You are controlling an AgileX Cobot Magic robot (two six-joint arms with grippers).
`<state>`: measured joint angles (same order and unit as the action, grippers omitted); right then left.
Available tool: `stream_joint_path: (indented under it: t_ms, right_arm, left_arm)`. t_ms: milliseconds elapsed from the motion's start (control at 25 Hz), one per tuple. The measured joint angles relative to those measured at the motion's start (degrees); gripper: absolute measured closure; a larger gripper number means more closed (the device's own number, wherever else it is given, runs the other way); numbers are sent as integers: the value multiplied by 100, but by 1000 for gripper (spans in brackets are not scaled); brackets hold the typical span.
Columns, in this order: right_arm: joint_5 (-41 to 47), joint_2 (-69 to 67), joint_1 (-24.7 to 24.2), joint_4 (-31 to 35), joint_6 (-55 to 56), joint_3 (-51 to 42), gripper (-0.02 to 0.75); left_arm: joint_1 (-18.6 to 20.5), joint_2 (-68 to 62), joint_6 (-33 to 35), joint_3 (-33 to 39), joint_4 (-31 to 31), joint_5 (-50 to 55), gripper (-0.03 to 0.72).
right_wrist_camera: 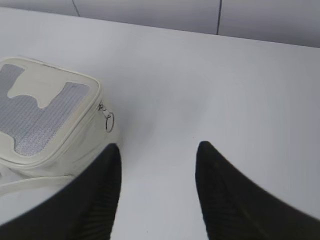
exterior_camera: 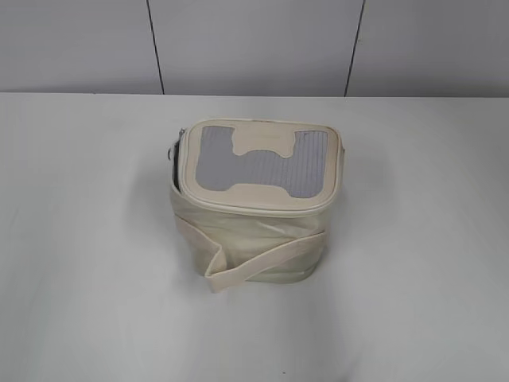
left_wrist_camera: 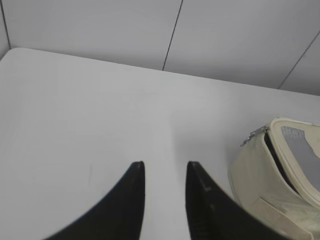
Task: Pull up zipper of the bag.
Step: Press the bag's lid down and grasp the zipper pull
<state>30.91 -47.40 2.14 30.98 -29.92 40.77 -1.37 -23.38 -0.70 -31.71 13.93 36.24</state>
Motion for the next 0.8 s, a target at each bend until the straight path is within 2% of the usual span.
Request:
stream_joint_path:
  t_ms: [80,200,440,560,640,800]
  right_arm:
    - [-2,-741,136,344,-605,328,348]
    - [274,-1810,497,748,-1226,1052,348]
    - [1545,-3860,1478,883,-1957,2981,346]
    - [2486,-4794,1639,986,-2134,4184,344]
    - [3084,-5482,1666,1024,-2173,5119,334]
    - [3549,-6557,1666,1038,-2192,6581,327]
  left_arm:
    - [0,-593,475,-7,398,-362,461]
    - [0,-1532,1545,-14,1546,-715,442]
    - [0,-3410,4958,-21,5075,-827,430]
    - [0,-4090,6308,-47,6366,-559,430]
    - [0,-4527,6941,-87,7009,-272,430]
    - [0,-5343,8155,-229,8070,331,429]
